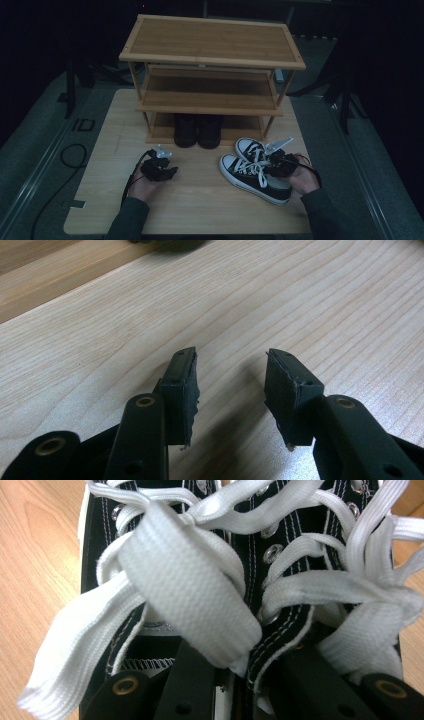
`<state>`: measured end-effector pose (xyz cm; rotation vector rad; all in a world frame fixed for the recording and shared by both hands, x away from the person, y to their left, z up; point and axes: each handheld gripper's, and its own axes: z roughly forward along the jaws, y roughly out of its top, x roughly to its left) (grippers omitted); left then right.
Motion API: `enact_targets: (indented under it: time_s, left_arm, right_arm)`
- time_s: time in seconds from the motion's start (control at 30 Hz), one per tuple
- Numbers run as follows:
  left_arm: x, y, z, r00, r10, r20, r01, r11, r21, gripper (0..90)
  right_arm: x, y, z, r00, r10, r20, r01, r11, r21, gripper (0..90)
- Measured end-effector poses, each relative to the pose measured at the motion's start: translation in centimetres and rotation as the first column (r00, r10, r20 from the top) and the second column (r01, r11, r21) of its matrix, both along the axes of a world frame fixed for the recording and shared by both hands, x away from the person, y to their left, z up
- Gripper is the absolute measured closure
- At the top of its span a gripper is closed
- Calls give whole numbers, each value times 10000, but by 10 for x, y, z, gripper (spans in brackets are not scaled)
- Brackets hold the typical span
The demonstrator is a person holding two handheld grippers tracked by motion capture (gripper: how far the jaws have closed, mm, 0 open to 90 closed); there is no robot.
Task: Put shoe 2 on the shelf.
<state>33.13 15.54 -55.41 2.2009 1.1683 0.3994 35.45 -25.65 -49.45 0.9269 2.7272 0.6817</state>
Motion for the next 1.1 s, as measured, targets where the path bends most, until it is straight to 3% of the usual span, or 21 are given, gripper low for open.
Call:
enact_targets:
  time_s: [0.23, 0.57, 0.77, 1.1]
  left_arm:
    - [0, 0, 0, 10000, 6, 1, -6, 10000, 7, 563]
    - [0, 0, 0, 10000, 1, 3, -1, 10000, -7, 563]
    - [0, 0, 0, 10000, -18, -6, 18, 10000, 17, 563]
    - [0, -1, 0, 10000, -31, 15, 31, 10000, 53, 554]
  right_arm:
    - [0, -4, 11, 9995, 258, 178, -257, 9997, -26, 843]
    - [3, -5, 25, 9978, 656, -8, -656, 9975, 263, 843]
    - [5, -5, 34, 9961, 883, 65, -883, 9960, 133, 842]
    - [8, -7, 49, 9896, 1428, -149, -1409, 9861, 884, 841]
